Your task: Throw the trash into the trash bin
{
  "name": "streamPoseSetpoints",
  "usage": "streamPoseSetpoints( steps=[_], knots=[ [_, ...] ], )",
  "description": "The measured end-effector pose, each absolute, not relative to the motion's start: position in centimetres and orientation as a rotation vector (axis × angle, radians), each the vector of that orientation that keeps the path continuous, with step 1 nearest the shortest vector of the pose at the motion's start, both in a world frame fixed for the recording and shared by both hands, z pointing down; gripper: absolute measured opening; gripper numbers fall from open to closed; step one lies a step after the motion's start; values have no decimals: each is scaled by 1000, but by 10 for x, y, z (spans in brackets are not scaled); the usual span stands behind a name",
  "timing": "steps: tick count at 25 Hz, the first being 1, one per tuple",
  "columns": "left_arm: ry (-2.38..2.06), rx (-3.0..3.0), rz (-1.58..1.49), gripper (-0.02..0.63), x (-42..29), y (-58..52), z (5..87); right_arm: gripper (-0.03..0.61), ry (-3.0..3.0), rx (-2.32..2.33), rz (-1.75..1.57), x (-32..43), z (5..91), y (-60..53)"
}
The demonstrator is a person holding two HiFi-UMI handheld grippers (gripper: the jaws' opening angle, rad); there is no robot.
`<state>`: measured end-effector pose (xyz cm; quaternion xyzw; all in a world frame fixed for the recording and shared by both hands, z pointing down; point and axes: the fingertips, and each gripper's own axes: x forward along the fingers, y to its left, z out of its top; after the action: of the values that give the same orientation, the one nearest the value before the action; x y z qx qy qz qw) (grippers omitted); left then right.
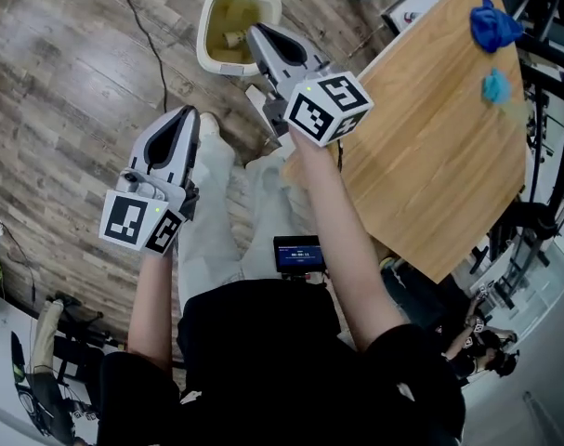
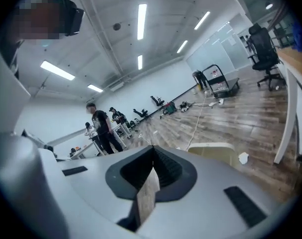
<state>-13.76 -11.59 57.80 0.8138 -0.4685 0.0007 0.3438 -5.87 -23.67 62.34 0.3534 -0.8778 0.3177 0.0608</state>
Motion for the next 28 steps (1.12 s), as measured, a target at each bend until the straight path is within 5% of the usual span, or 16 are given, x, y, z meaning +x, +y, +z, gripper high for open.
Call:
streamPoseSetpoints(
  steps=[15,28],
  knots=[
    [-1098,2372,-66,8,-105,-88,426,-2,-2880,1066,475,-28,403,-125],
    [-1021,2590,-107,8,-79,-58,318,-2,-2999,1150,407,-9,308,-67]
  ],
)
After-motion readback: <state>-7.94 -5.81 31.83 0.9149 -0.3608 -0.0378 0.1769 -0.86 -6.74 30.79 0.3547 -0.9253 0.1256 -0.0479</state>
